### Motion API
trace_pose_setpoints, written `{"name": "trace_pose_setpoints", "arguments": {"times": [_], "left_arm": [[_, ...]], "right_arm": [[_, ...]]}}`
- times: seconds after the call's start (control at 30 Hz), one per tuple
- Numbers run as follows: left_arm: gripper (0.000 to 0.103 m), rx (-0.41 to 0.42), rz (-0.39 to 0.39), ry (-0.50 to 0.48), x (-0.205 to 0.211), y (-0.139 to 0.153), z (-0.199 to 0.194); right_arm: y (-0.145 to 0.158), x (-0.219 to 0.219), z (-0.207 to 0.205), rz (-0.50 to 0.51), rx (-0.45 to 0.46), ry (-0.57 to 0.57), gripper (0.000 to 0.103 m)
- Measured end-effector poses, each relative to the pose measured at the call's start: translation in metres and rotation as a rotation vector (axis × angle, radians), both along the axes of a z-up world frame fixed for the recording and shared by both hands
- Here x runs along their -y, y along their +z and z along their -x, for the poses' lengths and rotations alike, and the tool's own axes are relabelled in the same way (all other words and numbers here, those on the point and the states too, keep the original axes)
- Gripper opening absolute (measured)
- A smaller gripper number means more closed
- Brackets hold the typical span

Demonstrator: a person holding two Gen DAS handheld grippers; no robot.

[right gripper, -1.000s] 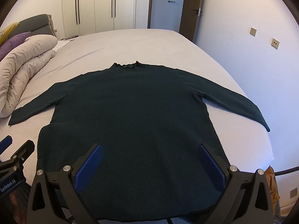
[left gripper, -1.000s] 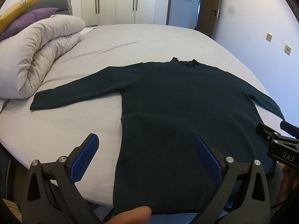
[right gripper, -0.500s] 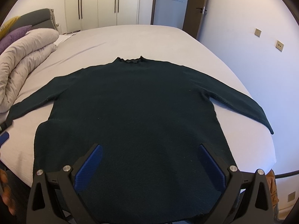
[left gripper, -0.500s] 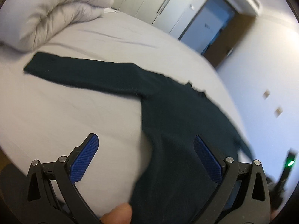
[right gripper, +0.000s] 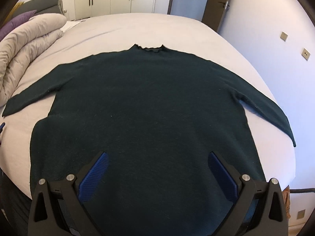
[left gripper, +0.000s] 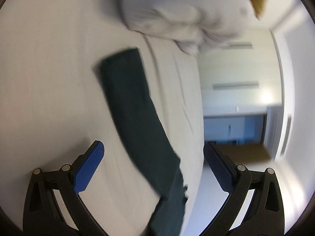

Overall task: Fold small clothes
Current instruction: 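Grasp the sweater sleeve cuff with the left gripper and lift it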

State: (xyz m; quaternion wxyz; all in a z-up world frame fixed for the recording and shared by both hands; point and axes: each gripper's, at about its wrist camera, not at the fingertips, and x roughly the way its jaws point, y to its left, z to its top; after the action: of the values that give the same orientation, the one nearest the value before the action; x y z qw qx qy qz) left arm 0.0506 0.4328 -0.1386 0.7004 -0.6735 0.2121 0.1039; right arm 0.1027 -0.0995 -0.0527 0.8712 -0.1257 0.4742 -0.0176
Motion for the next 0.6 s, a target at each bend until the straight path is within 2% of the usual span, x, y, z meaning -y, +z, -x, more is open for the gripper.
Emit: {"name": "trace_pose_setpoints", "arguments": {"times": [0.07,0.23,0.3,0.33,0.37,0.4,0.6], "left_arm": [[0.101,-0.001,0.051,0.038,-0.014,-0.011,-0.007],[0.095,0.031,0.067,0.098,-0.030,-0.015,-0.022],[0.081,0.035,0.082,0.102,-0.030,-0.031,-0.029],[0.077,0.031,0.092,0.107,-0.033,-0.037,-0.033],[0.067,0.023,0.103,0.113,-0.036,-0.043,-0.036],[0.063,0.020,0.110,0.120,-0.022,-0.043,-0.021],[0.061,0.066,0.164,0.165,-0.011,-0.052,-0.019]], "right_arm": [[-0.004,-0.001,-0.003,0.004,-0.011,-0.001,0.103],[-0.011,0.000,-0.010,0.000,-0.030,-0.011,0.103],[-0.013,0.000,-0.012,-0.001,-0.036,-0.011,0.103],[-0.014,0.000,-0.011,-0.001,-0.037,-0.011,0.103],[-0.015,0.000,-0.012,-0.001,-0.040,-0.009,0.103],[-0.016,0.000,-0.012,0.001,-0.041,-0.008,0.103],[-0.019,0.001,-0.015,-0.005,-0.045,-0.012,0.103]]}}
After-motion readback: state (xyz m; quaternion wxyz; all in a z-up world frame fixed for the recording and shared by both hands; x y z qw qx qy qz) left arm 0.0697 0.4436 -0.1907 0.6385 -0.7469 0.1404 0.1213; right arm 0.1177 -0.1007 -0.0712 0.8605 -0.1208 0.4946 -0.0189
